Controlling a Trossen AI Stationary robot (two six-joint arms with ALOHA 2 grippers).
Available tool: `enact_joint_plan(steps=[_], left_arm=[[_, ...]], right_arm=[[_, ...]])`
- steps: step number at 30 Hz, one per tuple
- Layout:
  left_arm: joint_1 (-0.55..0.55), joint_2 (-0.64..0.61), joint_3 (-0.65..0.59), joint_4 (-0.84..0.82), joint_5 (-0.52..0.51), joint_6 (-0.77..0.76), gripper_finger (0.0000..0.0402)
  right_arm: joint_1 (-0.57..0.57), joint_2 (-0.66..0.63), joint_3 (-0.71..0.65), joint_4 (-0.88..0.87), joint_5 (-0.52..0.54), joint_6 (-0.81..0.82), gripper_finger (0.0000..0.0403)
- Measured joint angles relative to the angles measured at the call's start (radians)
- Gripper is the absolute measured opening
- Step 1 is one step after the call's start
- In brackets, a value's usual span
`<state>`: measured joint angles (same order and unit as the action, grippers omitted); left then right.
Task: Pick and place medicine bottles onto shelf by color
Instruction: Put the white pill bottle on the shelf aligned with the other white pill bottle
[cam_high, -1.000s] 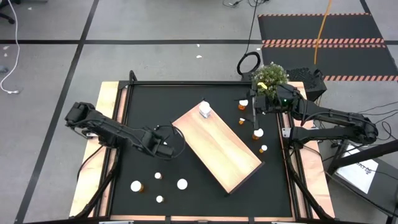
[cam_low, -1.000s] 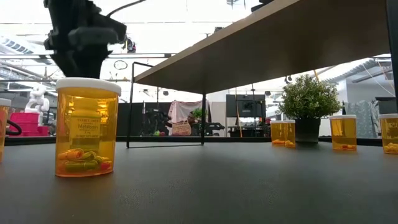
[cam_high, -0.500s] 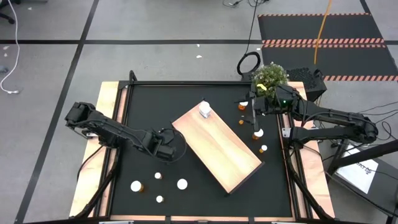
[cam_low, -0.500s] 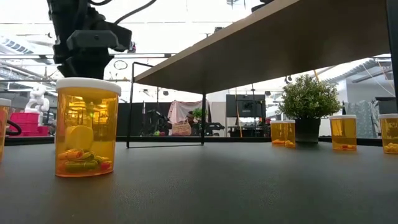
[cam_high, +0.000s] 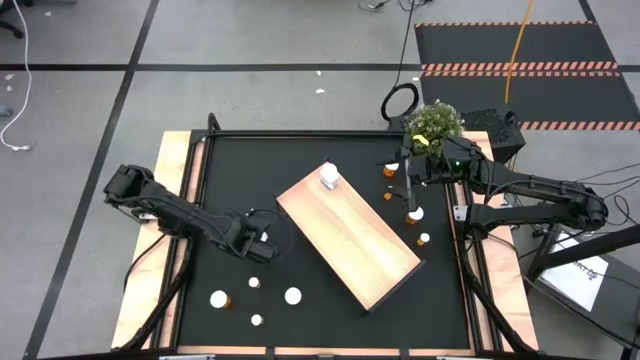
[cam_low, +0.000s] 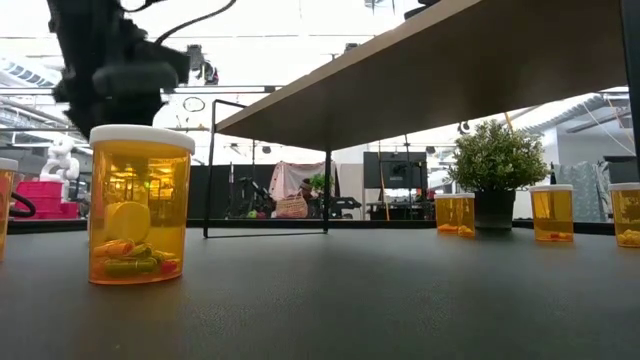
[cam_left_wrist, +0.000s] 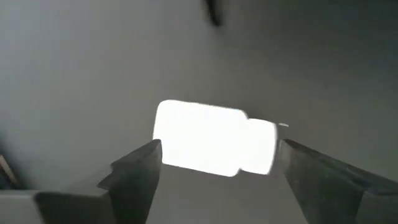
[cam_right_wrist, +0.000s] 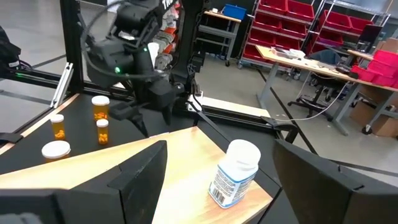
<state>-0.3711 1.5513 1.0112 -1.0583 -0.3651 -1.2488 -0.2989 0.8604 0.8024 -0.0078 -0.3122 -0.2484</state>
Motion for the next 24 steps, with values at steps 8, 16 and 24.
enact_joint_plan(steps=[8,16,24], left_arm=[[-0.014,0.000,-0.078,0.060,0.017,0.058,0.0377],[-0.029,0.000,-0.078,-0.119,0.036,0.139,0.0343],[-0.050,-0.015,-0.070,-0.091,0.041,0.239,0.0299]], right_arm=[[0.000,0.000,0.000,-0.014,0.000,-0.002,0.0283],[0.000,0.000,0.000,-0.013,0.000,-0.001,0.0283],[0.000,0.000,0.000,-0.013,0.001,-0.001,0.0283]])
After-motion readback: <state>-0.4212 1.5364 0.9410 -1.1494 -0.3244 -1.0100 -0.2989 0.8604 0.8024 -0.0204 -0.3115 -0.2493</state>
